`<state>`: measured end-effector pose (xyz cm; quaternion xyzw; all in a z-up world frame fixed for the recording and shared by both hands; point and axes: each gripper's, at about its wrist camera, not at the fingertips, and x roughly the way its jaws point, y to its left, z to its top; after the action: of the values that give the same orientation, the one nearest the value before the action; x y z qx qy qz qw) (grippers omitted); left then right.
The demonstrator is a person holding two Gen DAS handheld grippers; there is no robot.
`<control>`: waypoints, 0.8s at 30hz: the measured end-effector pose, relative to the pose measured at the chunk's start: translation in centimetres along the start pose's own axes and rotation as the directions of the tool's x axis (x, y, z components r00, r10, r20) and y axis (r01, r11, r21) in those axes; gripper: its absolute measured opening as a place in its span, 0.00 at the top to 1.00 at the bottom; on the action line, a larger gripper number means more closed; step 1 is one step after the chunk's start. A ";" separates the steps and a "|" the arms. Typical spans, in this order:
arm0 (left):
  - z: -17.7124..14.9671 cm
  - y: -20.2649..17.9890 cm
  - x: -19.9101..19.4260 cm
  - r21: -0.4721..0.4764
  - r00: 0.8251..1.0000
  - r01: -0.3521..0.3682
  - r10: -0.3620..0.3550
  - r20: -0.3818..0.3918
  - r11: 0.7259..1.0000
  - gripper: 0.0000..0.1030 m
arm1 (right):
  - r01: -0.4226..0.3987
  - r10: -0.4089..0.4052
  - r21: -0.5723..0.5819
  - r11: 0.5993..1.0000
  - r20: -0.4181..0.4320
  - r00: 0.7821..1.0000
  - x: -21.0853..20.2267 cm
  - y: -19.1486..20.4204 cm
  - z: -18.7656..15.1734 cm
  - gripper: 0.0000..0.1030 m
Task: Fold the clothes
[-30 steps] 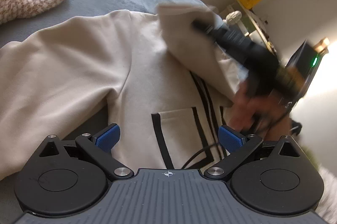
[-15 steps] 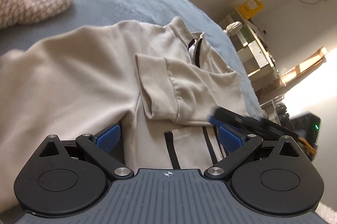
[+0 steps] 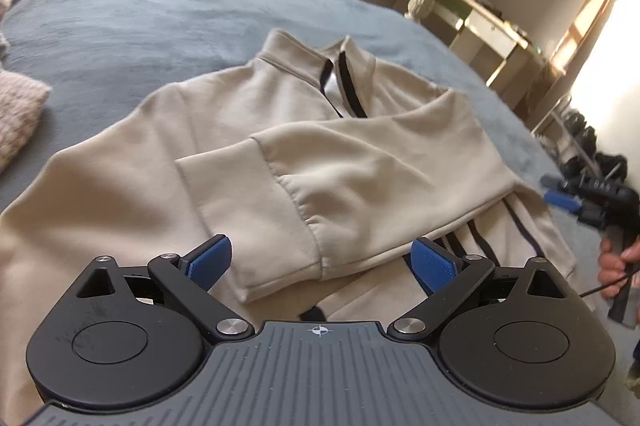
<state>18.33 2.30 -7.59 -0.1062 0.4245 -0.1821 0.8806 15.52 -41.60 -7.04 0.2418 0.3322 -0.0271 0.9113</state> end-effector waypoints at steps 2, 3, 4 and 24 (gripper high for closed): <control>0.9 -1.2 0.8 0.039 1.000 -0.013 0.013 -0.012 0.999 0.06 | 0.008 -0.007 -0.030 1.000 0.038 0.999 0.7 0.0 0.6 0.54; 1.5 -1.9 1.1 0.066 1.000 -0.016 0.017 -0.015 0.998 0.06 | 0.005 -0.003 -0.040 0.999 0.050 0.999 1.4 0.1 0.8 0.54; 2.3 -2.8 1.5 0.096 1.000 -0.015 0.017 -0.016 0.995 0.06 | -0.009 0.011 -0.047 0.999 0.054 0.998 2.3 0.2 1.0 0.54; 19.6 -17.8 23.4 -0.117 0.961 0.221 -0.237 -0.146 0.968 0.04 | -0.094 0.100 -0.145 0.985 0.036 0.994 7.9 -3.1 -2.2 0.64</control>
<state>43.10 -22.85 -6.01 -0.1837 0.4867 -0.2690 0.8106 19.66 -42.48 -14.70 0.1911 0.3011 0.0360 0.9335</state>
